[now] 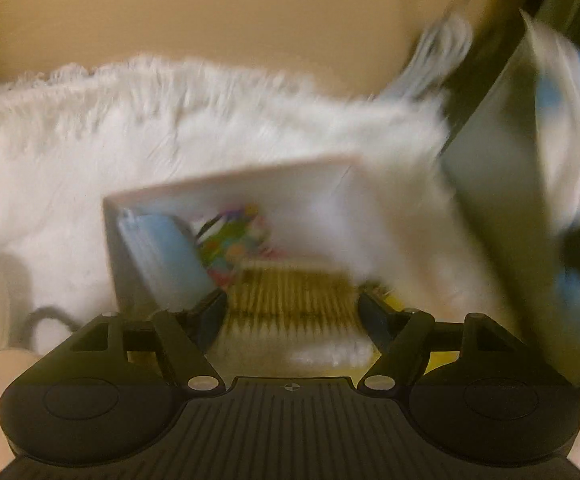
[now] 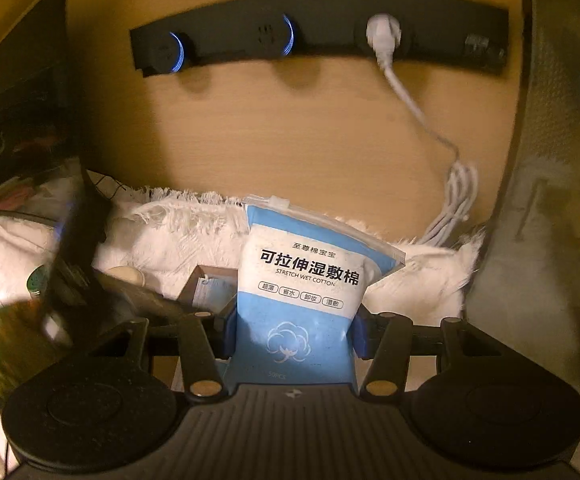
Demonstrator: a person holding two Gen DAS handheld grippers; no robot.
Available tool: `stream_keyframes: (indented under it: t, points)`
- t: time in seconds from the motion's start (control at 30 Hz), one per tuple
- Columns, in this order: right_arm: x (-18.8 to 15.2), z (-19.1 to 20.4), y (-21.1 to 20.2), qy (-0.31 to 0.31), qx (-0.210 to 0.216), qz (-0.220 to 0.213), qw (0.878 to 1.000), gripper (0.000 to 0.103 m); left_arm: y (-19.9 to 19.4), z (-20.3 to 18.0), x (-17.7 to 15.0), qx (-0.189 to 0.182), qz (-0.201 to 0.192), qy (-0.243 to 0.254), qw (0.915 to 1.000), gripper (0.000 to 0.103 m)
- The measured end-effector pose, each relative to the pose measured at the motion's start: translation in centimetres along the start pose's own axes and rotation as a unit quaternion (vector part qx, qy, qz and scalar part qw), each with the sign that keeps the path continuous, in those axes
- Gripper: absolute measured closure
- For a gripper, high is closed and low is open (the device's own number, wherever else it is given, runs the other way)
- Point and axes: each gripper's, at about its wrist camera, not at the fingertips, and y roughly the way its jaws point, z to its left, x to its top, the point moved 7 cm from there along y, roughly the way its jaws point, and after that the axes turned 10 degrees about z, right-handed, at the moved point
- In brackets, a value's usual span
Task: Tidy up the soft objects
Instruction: 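Drop the swab pack into the pink box with the left tool while the right drops the blue pack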
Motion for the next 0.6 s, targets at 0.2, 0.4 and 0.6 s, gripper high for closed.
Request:
stream_keyframes:
  t: [0.2,0.4,0.6]
  points:
    - [0.4,0.0,5.7,0.037,0.028,0.053,0.998,0.051,-2.0,0.8,-0.5,-0.009,-0.029,-0.002,0.9995,0.027]
    - [0.7,1.1,10.1,0.033,0.031,0.091,0.995,0.051,-5.8,1.4,-1.4,-0.038,-0.079,-0.018,0.9960,0.032]
    - [-0.4,1.8,15.5,0.033,0.033,0.171,0.984,0.052,-7.4,1.5,-2.6,-0.039,-0.090,-0.015,0.9950,0.032]
